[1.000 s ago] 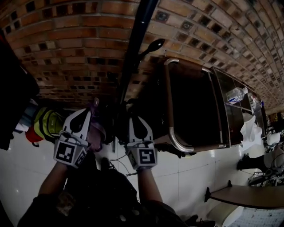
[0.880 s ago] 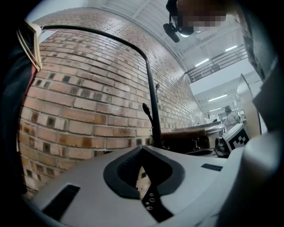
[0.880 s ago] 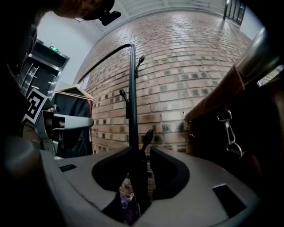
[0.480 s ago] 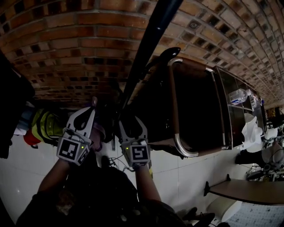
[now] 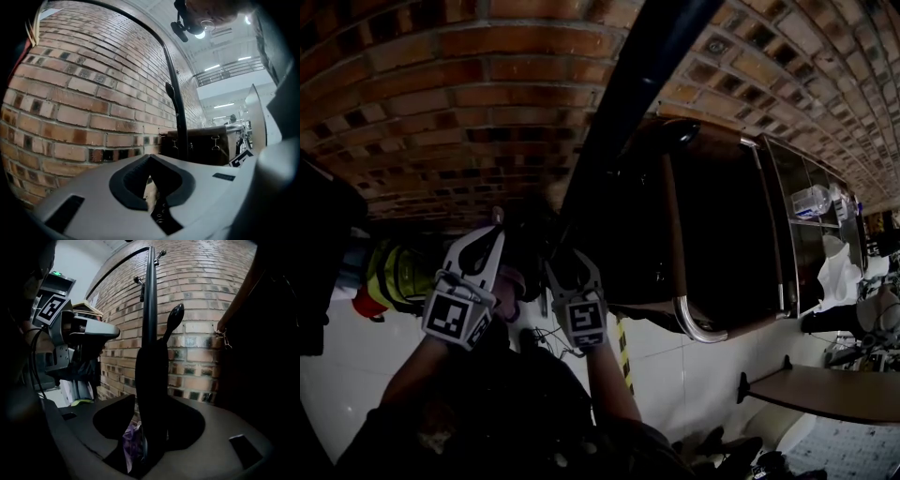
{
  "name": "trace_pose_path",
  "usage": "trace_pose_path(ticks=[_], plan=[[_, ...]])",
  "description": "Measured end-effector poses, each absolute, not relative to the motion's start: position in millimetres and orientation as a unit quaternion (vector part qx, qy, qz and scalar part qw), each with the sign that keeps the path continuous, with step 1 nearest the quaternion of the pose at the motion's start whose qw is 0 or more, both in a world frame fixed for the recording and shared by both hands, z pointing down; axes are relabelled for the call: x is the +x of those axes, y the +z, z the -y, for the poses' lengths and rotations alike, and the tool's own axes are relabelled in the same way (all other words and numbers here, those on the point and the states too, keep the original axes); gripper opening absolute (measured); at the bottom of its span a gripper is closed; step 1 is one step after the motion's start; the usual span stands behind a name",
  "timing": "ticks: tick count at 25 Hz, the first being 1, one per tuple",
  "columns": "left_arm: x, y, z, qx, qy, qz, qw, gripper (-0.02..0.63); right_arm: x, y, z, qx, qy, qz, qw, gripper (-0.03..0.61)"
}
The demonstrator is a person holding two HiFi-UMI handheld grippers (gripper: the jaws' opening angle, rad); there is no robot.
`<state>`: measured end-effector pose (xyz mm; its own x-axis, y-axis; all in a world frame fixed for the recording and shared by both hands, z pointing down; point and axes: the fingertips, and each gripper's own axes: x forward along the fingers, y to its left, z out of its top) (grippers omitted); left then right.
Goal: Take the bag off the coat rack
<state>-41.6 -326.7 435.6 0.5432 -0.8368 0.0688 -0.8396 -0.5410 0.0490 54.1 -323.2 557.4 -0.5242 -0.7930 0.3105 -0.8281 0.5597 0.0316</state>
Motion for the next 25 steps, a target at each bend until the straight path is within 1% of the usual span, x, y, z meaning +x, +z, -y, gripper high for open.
trace_pose_path(ticks=[2,7,15,21,25], plan=[[-41,438,330,0.879,0.025,0.476,0.038,0.021,53,559,326,0.470,0.055,0.869,0.141,0.162],[-40,440,335,0.879,0.025,0.476,0.034,0.021,53,559,325,0.460,0.047,0.875,0.141,0.135],[-38,441,333,0.876,0.025,0.480,0.041,0.021,55,553,319,0.446,0.067,0.885,0.119,0.043],[-33,440,327,0.878,0.020,0.477,0.042,0.021,55,541,303,0.435,0.093,0.892,0.083,0.037],[-32,438,323,0.879,0.023,0.475,0.036,0.021,62,523,296,0.445,0.116,0.887,0.036,0.032]])
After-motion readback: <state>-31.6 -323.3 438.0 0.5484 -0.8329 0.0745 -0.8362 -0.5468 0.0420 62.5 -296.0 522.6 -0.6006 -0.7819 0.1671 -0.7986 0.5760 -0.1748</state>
